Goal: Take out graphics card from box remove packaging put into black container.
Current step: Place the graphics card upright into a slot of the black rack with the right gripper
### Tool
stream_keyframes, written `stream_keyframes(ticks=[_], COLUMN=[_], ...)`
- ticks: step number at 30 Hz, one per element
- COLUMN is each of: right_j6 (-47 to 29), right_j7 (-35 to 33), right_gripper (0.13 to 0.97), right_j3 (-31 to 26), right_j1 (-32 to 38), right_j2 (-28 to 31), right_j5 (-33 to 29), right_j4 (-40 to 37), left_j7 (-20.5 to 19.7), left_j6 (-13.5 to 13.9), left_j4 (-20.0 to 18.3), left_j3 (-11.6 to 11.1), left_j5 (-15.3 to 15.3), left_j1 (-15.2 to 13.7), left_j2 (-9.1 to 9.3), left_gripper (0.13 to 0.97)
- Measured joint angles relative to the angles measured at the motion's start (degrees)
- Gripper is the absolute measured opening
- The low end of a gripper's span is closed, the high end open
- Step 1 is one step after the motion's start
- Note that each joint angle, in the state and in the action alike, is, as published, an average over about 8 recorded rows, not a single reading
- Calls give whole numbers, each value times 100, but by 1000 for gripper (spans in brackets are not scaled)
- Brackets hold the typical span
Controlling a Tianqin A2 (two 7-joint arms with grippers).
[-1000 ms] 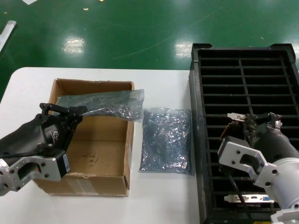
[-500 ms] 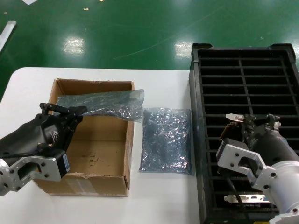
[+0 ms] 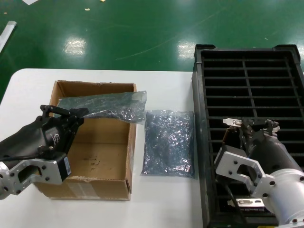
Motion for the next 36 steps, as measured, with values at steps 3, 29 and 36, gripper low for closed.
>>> stream_keyframes(ticks=[3, 29, 36], right_j6=[13, 127, 121], right_j7=[64, 530, 647], right_gripper=[169, 169, 169], right_j3=[-45, -157, -228], right_j1=[-32, 71, 51], right_j2=[0, 0, 0], right_j5=[-46, -640, -733], right_j4=[0, -1, -1], left_j7=[0, 0, 0], left_j6=[0, 0, 0], left_j4=[0, 0, 0], left_j3=[0, 0, 0], left_j5=[0, 0, 0], left_j1=[0, 0, 0], left_j2=[0, 0, 0], left_gripper=[138, 138, 138])
